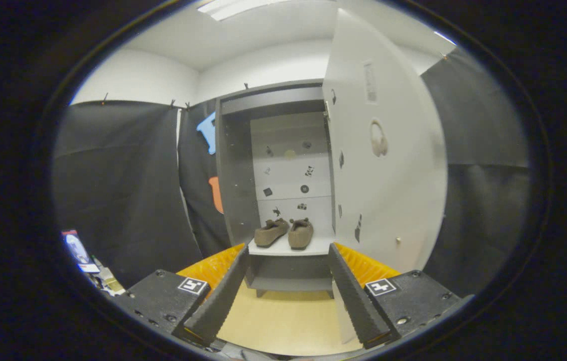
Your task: Open the shoe cabinet door, grab the shoes and put them into the shoe cabinet, then close the shoe cabinet door.
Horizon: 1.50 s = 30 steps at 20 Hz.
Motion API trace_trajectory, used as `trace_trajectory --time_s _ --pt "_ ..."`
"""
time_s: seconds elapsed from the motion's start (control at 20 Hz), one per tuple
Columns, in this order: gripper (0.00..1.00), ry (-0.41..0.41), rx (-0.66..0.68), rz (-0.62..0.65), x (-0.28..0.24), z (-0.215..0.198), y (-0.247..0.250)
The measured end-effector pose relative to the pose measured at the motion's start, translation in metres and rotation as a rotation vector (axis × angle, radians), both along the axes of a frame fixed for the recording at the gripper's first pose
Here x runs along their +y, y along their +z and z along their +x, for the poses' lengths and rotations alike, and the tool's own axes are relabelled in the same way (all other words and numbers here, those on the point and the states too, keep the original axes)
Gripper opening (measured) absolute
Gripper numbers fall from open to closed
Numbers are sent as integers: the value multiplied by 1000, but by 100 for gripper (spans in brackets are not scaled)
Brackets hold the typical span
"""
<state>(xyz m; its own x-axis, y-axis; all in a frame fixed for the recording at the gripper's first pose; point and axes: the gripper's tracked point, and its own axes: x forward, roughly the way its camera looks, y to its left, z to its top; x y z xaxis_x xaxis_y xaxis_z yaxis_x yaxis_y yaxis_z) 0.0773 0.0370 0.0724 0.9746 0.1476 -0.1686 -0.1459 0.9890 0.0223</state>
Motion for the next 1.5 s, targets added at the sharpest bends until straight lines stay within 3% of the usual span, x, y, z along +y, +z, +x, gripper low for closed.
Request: trace_trajectory --time_s 0.25,0.6,0.95,1.25,1.35,1.5 --pt "100 -9 -89 -8 -52 -52 24" --pt "99 -177 -174 -55 -160 -89 42" --pt "99 -250 -93 -2 -237 -35 0" --pt "100 -363 -116 -110 -287 18 -3" --pt "100 -363 -127 -112 -291 37 -4" --pt "100 -286 -116 -89 -277 64 -17"
